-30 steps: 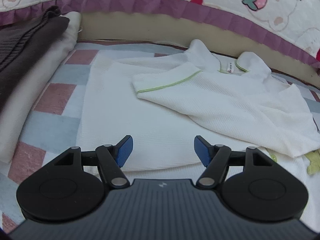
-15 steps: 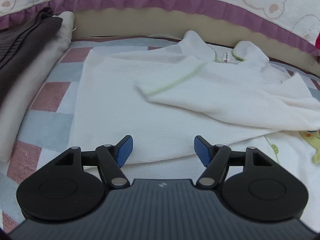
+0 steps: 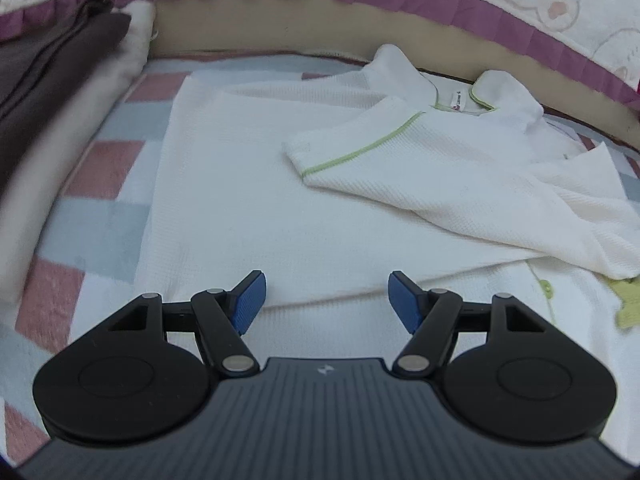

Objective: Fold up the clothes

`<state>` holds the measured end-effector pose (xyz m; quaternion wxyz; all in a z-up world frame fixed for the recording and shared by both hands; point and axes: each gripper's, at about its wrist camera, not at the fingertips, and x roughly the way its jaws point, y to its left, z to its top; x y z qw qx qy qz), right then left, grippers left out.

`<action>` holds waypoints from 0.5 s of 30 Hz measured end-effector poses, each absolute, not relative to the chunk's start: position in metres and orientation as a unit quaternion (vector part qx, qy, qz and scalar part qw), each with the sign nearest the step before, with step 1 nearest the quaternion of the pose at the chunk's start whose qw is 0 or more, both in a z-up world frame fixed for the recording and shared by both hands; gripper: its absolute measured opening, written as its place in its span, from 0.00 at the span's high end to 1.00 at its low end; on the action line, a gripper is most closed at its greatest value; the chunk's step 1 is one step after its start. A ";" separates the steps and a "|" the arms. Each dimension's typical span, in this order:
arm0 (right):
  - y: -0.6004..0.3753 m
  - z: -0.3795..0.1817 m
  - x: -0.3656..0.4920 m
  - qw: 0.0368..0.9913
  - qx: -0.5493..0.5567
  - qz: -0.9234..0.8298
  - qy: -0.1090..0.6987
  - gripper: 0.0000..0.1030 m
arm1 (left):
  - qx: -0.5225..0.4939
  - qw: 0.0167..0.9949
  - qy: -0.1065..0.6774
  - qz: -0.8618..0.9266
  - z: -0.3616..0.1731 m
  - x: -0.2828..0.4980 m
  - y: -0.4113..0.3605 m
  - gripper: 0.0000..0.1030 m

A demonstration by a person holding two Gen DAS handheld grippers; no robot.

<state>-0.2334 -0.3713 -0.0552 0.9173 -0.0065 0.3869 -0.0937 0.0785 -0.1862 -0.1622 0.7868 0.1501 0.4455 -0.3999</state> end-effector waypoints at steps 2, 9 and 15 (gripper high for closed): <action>-0.375 -0.061 -0.210 0.922 0.036 -0.070 0.379 0.54 | 0.138 0.783 0.455 -0.401 -0.160 0.078 -0.183 0.35; -0.435 -0.130 -0.120 0.854 0.276 -0.164 0.409 0.53 | 0.088 0.771 0.491 -0.397 -0.165 0.092 -0.162 0.35; -0.439 -0.150 -0.093 0.858 0.338 -0.123 0.367 0.54 | 0.063 0.745 0.523 -0.409 -0.168 0.100 -0.148 0.35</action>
